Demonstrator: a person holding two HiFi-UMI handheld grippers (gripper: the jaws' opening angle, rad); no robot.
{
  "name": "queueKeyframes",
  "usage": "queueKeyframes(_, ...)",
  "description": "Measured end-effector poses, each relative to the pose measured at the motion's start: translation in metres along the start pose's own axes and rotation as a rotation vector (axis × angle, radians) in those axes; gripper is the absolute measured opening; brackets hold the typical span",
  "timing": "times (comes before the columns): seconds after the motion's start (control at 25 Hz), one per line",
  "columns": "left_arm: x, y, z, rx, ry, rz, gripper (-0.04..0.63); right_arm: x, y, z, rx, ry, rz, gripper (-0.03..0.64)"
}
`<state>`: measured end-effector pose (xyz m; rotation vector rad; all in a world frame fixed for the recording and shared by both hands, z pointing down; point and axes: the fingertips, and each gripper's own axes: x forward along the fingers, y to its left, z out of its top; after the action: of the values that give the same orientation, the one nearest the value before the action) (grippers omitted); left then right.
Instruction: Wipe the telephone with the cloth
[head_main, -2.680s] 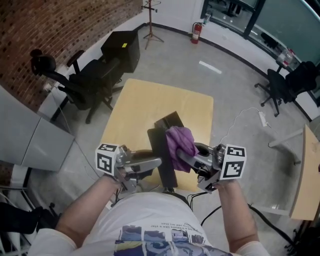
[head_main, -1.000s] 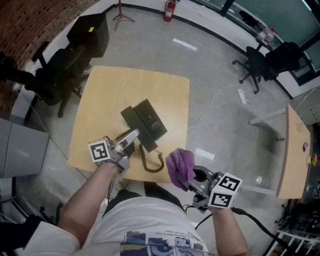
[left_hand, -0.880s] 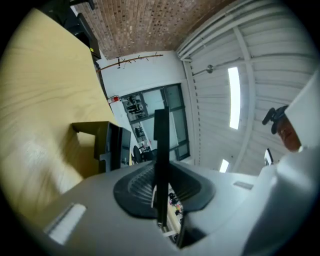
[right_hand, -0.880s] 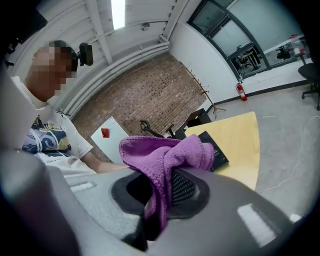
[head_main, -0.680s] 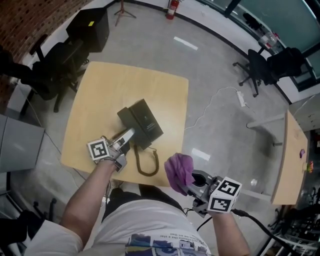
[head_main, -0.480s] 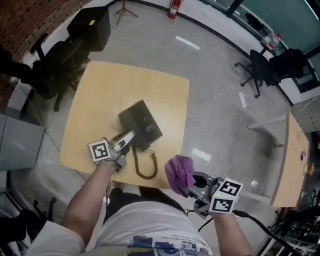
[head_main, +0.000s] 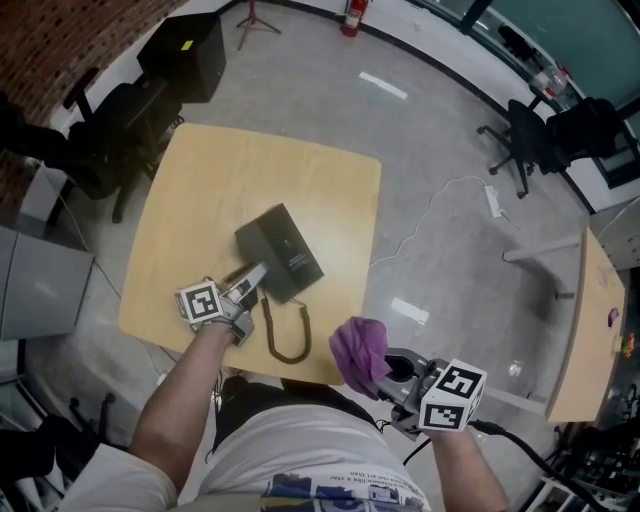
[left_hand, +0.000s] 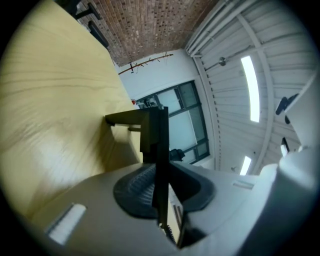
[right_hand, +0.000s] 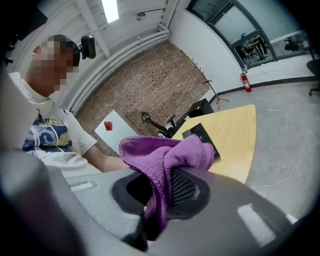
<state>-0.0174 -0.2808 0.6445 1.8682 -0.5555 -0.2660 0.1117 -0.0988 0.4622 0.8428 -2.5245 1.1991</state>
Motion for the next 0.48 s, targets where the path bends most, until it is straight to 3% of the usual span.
queueKeyframes(0.28,-0.005,0.006,0.001,0.036,0.005,0.121,0.087,0.009,-0.002,0.009,-0.041,0.001,0.037,0.044)
queueKeyframes(0.48,-0.009,0.015,0.001,0.080,0.032,0.232,0.161,0.013,-0.006,0.008,-0.093,0.019,0.031,0.044)
